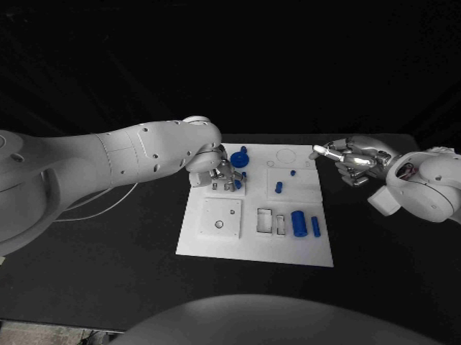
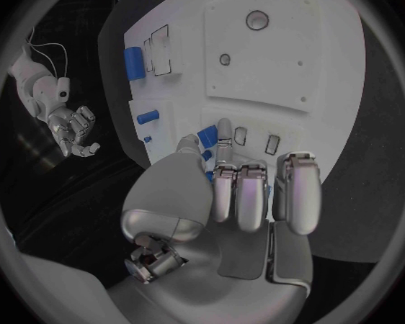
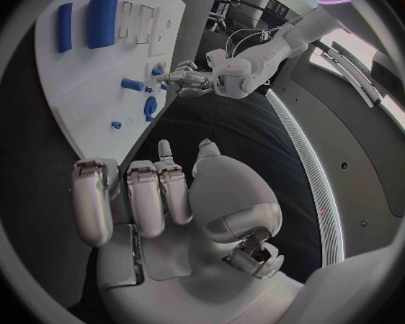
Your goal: Assemble the parts on the task board
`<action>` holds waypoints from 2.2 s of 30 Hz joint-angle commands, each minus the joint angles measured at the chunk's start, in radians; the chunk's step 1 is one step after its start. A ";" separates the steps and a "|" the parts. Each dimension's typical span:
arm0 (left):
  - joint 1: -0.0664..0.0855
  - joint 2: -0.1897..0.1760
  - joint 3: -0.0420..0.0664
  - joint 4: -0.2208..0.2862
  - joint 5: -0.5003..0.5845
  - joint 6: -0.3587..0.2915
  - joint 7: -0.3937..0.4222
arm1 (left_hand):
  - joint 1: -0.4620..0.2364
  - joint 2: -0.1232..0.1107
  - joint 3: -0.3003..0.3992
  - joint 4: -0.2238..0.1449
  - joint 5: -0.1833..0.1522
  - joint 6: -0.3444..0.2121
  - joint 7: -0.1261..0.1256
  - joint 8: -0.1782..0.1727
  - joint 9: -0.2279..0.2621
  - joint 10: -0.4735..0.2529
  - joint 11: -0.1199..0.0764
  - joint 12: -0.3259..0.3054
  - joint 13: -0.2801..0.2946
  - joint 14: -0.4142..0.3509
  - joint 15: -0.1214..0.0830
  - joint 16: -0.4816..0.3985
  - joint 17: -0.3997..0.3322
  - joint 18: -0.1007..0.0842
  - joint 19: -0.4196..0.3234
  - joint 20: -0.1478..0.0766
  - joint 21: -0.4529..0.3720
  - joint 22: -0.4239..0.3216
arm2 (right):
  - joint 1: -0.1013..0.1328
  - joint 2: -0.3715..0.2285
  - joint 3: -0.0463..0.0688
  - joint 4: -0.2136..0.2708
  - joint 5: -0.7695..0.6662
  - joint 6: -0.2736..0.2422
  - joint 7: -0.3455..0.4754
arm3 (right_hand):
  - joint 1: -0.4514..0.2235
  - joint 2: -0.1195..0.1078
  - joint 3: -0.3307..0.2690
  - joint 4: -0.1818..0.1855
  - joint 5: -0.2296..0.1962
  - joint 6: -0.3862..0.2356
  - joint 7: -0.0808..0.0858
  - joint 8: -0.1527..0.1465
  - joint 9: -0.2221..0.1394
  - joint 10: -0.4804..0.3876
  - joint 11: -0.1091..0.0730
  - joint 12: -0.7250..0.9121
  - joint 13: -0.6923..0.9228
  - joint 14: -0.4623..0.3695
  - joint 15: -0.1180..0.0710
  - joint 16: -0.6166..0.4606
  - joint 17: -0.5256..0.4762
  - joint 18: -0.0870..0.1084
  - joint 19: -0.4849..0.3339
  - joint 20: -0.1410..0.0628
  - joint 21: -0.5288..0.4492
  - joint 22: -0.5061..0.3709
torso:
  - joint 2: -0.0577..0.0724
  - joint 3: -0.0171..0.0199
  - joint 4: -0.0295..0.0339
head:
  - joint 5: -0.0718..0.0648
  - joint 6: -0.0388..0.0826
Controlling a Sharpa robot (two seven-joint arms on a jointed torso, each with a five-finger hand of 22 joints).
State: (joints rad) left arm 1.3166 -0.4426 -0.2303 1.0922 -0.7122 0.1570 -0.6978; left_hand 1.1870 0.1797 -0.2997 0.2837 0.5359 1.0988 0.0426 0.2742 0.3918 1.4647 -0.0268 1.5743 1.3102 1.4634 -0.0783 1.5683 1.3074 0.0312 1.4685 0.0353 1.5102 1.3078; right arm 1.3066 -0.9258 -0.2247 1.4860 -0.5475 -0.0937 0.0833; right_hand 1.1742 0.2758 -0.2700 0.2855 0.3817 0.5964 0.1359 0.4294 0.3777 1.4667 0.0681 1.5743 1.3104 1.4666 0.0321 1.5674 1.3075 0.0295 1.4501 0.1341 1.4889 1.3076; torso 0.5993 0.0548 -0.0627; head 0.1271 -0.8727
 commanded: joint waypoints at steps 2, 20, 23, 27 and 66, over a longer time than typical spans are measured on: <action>0.000 0.005 0.001 -0.002 0.008 0.014 -0.145 | 0.016 0.000 0.012 0.000 0.019 0.001 -0.003 -0.005 0.007 0.106 -0.008 -0.003 0.261 0.107 -0.007 0.002 0.263 -0.001 0.029 -0.007 -0.004 0.135 | -0.001 0.000 0.000 0.001 -0.007 0.021 -0.002 | 0.012 -0.002 0.004 -0.004 0.004 0.007 0.002 0.004 -0.001 0.104 -0.004 -0.004 0.260 0.104 -0.009 0.003 0.263 0.003 -0.008 0.003 -0.005 0.220 | 0.000 0.0000 0.0001 | 0.002 0.000; -0.001 0.008 0.001 -0.008 0.019 0.003 -0.132 | 0.055 -0.024 0.060 0.003 0.088 -0.012 -0.013 0.033 0.091 0.106 -0.016 -0.003 0.261 0.107 -0.013 0.002 0.263 0.003 0.019 -0.013 -0.015 0.122 | -0.002 -0.002 0.000 -0.001 -0.007 0.028 -0.011 | 0.019 -0.001 0.006 -0.003 0.006 0.013 0.003 0.007 -0.001 0.104 -0.004 -0.004 0.260 0.104 -0.008 0.003 0.263 0.005 -0.015 0.003 -0.010 0.218 | 0.000 0.0000 0.0004 | -0.002 0.000; -0.001 0.008 0.001 -0.008 0.019 0.000 -0.129 | 0.061 -0.032 0.074 0.003 0.098 -0.022 -0.016 0.053 0.121 0.106 -0.019 -0.003 0.261 0.107 -0.015 0.002 0.263 0.003 0.019 -0.015 -0.016 0.123 | -0.002 -0.001 0.000 -0.003 -0.007 0.029 -0.012 | 0.020 -0.001 0.006 -0.003 0.007 0.015 0.003 0.007 -0.001 0.104 -0.004 -0.004 0.260 0.104 -0.008 0.003 0.263 0.005 -0.016 0.003 -0.010 0.218 | 0.000 -0.0001 0.0001 | 0.000 0.000; -0.001 0.008 0.002 -0.007 0.019 -0.007 -0.123 | 0.070 -0.044 0.099 0.004 0.121 -0.038 -0.021 0.089 0.171 0.106 -0.023 -0.003 0.261 0.107 -0.019 0.002 0.263 0.003 0.019 -0.019 -0.017 0.124 | -0.003 0.002 0.000 -0.005 -0.007 0.031 -0.013 | 0.022 -0.001 0.007 -0.003 0.007 0.018 0.003 0.008 -0.001 0.104 -0.004 -0.004 0.260 0.104 -0.008 0.003 0.263 0.005 -0.017 0.003 -0.011 0.217 | 0.000 0.0004 0.0002 | 0.001 0.000; 0.029 -0.082 0.003 0.134 -0.099 -0.037 -0.131 | 0.121 -0.148 0.314 0.003 0.158 -0.098 -0.040 0.208 0.361 0.106 -0.041 -0.003 0.261 0.107 -0.036 0.002 0.263 0.003 0.022 -0.035 -0.022 0.131 | -0.006 0.002 -0.001 -0.011 -0.007 0.028 -0.021 | 0.030 0.000 0.010 -0.003 0.013 0.029 0.003 0.013 -0.001 0.104 -0.003 -0.004 0.260 0.104 -0.008 0.003 0.263 0.006 -0.020 0.004 -0.013 0.216 | -0.002 0.0000 0.0007 | 0.007 0.000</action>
State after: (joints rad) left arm 1.3430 -0.5230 -0.2282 1.2167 -0.7481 0.1223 -0.6980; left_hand 1.3045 0.0390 0.0116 0.2879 0.6947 1.0015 0.0103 0.4757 0.7517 1.4691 -0.0636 1.5706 1.3078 1.4638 -0.1077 1.5683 1.3076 0.0311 1.4686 0.0067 1.4929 1.3074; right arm 1.3013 -0.9237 -0.2251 1.4751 -0.5476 -0.0786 0.0606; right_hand 1.1968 0.2746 -0.2672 0.2828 0.3912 0.6166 0.1371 0.4372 0.3778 1.4652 0.0699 1.5743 1.3119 1.4645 0.0303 1.5674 1.3079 0.0295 1.4395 0.1376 1.4809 1.3076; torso 0.5979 0.0551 -0.0618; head 0.1335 -0.8727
